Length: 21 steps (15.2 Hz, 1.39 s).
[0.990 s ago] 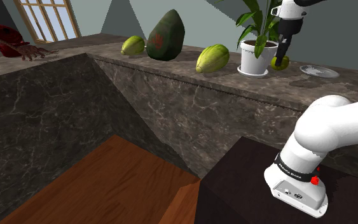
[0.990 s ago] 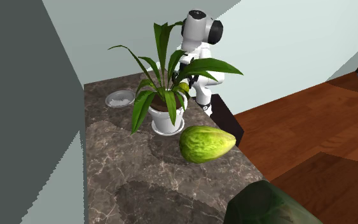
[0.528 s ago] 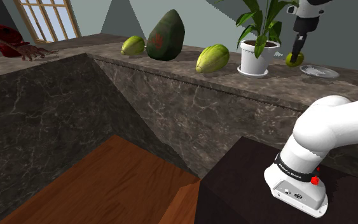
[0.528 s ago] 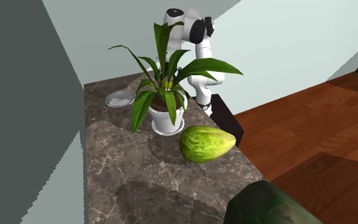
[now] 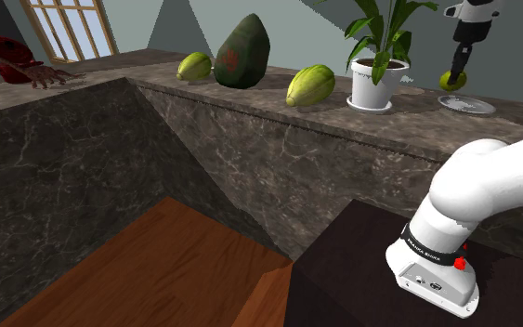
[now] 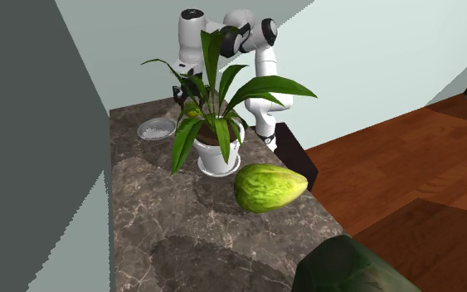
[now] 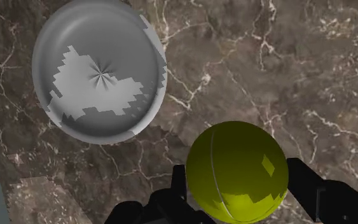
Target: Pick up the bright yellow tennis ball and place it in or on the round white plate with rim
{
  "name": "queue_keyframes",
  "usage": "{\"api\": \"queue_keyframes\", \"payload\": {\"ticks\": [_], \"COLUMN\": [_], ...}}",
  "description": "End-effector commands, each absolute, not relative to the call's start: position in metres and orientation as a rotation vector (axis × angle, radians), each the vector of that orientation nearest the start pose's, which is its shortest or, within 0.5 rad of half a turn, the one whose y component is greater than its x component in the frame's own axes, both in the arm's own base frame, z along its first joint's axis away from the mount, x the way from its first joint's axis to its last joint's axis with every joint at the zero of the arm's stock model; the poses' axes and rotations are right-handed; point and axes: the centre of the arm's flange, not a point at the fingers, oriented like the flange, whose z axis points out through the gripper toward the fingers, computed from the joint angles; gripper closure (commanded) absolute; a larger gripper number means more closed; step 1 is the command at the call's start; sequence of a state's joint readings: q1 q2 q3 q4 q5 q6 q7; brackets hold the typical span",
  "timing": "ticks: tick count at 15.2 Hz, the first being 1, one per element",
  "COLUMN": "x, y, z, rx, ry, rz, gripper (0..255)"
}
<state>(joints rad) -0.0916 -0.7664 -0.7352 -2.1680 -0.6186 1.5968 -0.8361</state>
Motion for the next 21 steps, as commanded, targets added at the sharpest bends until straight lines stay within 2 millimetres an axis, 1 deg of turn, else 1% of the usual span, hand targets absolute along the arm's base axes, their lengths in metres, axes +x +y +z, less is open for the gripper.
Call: {"api": "queue_keyframes", "payload": {"ticks": [1, 11, 12, 21], "x": [0.150, 0.104, 0.096, 0.096], "y": [-0.401, -0.525, -0.546, -0.546], "z": [0.582, 0.585, 0.585, 0.538], "rx": [-3.261, -3.261, -3.261, -3.261], "ry": [-0.258, -0.258, -0.258, -0.258], "rz": [0.098, 0.098, 0.098, 0.098], "gripper": [255, 255, 255, 255]}}
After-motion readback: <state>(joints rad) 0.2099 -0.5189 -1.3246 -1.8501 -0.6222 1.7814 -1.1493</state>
